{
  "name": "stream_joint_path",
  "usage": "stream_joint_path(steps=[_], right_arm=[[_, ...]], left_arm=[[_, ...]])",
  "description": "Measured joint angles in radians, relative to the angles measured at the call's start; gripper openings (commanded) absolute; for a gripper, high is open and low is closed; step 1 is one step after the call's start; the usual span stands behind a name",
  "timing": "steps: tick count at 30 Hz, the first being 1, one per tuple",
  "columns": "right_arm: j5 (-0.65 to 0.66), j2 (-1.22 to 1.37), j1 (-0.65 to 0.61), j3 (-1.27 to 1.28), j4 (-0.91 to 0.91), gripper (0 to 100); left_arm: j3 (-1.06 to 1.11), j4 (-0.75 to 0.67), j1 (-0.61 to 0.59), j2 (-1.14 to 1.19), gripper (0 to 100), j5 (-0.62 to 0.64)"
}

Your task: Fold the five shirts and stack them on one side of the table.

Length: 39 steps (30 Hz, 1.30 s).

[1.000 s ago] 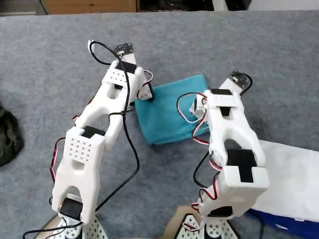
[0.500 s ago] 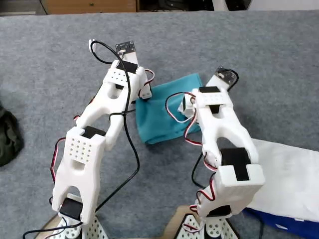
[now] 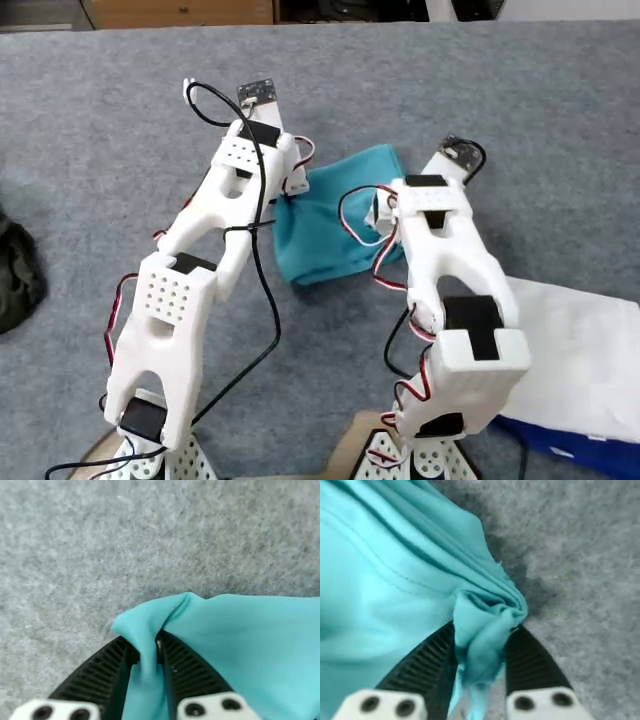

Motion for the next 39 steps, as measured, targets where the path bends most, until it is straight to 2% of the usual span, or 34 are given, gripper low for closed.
stream_joint_path(steps=[7,16,21,25,31,39], right_arm=[[0.0,-0.021,0.012,-0.041,0.087,0.5],[0.0,-0.213,0.034,0.008,0.095,0.5],[0.02,-0.302,0.081,0.017,0.095,0.5],[0.048,-0.347,0.124,0.017,0.095,0.5],[0.069,-0.466,0.207,0.023,0.164,0.5],[0.204,-0.657,0.408,0.029,0.29,0.5]], left_arm=[[0.0,0.0,0.0,0.0,2,0.0],[-0.006,0.029,0.0,0.0,2,-0.002],[-0.048,0.098,-0.002,-0.025,2,0.032],[-0.161,0.166,0.002,-0.081,2,0.064],[-0.347,0.287,0.071,-0.12,2,0.101],[-0.562,0.387,0.216,-0.121,2,0.106]])
